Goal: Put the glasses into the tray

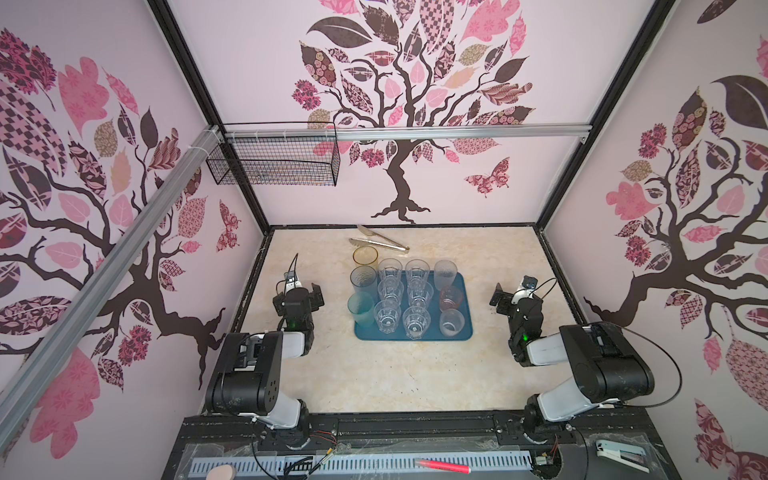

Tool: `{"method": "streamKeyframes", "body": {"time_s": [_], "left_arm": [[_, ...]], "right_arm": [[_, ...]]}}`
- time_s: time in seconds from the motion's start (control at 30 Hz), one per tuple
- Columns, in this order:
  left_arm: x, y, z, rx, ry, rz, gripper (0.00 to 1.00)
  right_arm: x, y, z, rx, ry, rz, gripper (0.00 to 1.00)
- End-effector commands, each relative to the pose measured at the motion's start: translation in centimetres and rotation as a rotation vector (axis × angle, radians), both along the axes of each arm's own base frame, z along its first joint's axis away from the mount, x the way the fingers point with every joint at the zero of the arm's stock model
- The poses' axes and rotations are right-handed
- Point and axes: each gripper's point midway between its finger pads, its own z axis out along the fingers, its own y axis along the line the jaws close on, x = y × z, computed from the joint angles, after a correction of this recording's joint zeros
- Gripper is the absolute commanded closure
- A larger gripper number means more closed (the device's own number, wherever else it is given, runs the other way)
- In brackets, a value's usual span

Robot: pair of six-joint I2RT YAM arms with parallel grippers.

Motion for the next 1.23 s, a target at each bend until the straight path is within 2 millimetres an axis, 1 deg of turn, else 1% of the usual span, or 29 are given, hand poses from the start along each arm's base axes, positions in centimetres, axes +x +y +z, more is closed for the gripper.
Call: {"method": "streamKeyframes", "body": {"time_s": [0.0, 0.97, 1.03, 1.2], "left_arm": [[0.74, 0.06, 1.18, 0.002, -0.034, -0.004, 0.02], [0.73, 0.0, 1.22, 0.006, -0.034, -0.003, 0.02], [1.01, -0.76, 1.16, 0.04, -0.023, -0.022, 0.02], [0.93, -0.7, 1.2, 0.027, -0.03, -0.024, 0.02]], "right_arm": [[0.27, 0.1, 0.63, -0.004, -0.017, 0.003, 0.0], [0.33, 0.08, 0.73, -0.005, -0.021, 0.003, 0.0], [0.32, 0.09, 0.68, -0.006, -0.019, 0.003, 0.0], [0.39, 0.12, 0.77, -0.006, -0.021, 0.004, 0.01]]}}
